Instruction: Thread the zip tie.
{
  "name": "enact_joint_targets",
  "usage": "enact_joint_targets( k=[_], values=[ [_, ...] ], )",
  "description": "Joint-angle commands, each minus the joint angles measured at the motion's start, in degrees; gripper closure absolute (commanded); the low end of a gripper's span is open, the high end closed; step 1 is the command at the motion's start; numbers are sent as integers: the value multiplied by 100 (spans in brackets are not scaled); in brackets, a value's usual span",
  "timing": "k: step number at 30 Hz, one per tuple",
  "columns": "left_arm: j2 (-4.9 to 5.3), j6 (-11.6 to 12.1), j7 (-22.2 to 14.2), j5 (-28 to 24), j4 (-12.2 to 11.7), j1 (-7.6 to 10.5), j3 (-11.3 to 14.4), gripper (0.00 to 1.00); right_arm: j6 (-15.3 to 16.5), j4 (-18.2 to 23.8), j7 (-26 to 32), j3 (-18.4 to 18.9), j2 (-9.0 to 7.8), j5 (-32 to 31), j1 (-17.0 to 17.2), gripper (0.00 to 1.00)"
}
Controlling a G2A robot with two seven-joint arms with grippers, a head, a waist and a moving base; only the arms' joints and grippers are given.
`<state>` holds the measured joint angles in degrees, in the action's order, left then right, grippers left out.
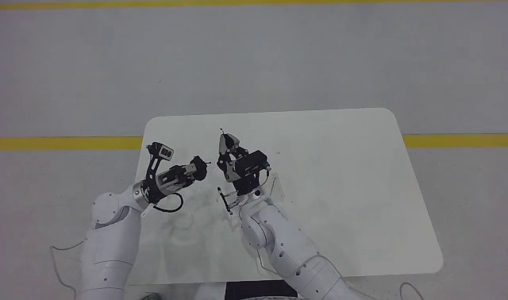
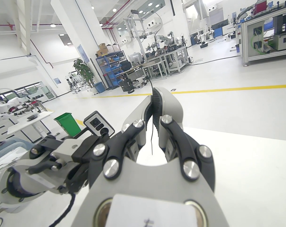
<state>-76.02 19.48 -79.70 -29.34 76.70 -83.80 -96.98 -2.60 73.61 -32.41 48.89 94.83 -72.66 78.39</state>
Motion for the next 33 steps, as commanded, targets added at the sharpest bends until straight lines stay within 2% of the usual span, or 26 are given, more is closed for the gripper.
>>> enact_joint_targets(
  k=[1, 7, 13, 24, 33],
  values=[
    [2, 0, 6, -1, 1, -1, 3, 100, 0, 0, 0, 0, 0, 0, 0, 100],
    [2, 0, 6, -1, 1, -1, 3, 100, 40, 110, 46, 40, -13, 37, 43, 100],
    [2, 0, 6, -1, 1, -1, 3, 100, 443, 435, 69, 140, -56, 345, 237, 100],
    [2, 0, 6, -1, 1, -1, 3, 100, 717, 598, 66, -81, -43, 523, 383, 100],
    [2, 0, 6, -1, 1, -1, 3, 100, 710, 598, 45, -79, -45, 499, 377, 100]
  ],
)
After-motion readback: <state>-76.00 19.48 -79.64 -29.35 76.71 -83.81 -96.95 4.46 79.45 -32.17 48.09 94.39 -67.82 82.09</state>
